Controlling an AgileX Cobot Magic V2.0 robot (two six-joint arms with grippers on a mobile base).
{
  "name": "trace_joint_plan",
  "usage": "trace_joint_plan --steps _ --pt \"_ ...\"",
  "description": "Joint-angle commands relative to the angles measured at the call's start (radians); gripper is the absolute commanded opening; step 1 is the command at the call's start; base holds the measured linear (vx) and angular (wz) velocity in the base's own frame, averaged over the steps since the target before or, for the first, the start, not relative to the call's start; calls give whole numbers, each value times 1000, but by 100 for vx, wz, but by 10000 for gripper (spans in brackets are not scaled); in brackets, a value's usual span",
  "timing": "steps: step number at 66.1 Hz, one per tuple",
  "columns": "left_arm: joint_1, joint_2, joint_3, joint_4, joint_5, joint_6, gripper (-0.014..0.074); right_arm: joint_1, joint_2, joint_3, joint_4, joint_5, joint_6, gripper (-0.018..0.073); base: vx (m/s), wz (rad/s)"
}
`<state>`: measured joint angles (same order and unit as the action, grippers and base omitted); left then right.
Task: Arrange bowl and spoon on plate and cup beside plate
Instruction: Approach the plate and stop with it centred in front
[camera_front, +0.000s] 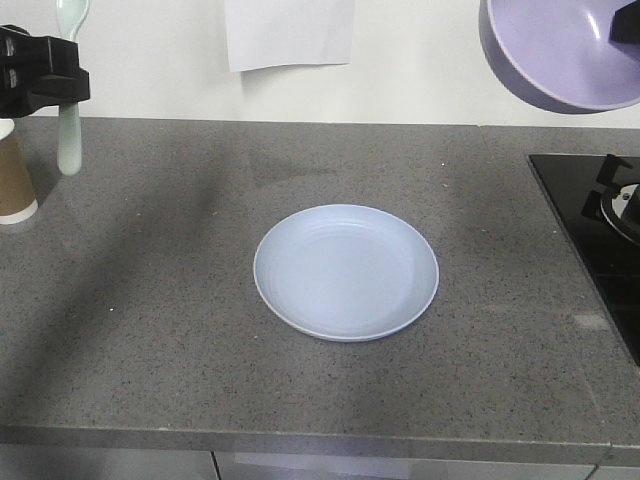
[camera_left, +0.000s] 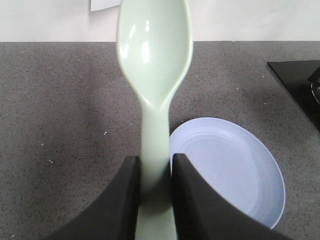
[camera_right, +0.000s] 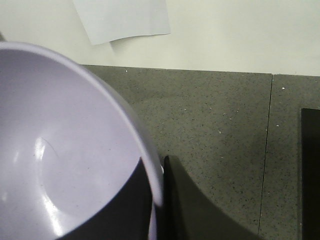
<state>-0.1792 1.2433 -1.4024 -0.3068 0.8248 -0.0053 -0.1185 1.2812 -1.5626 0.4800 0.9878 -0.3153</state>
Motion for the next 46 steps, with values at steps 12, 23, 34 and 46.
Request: trace_joint_plan --steps 12,23,34,46 --pt "-3 -25 -26 -20 -64 -1 -6 -2 -26 -29 31 -57 -7 -10 3 0" --pt "-3 -25 -26 -20 -64 -1 -6 -2 -26 -29 31 -57 -7 -10 3 0" --pt "-3 -25 -26 -20 -64 -1 -6 -2 -26 -29 31 -57 -7 -10 3 -1" --pt "-3 -25 -26 -20 -64 -1 -6 -2 -26 -29 31 -57 -7 -10 4 0"
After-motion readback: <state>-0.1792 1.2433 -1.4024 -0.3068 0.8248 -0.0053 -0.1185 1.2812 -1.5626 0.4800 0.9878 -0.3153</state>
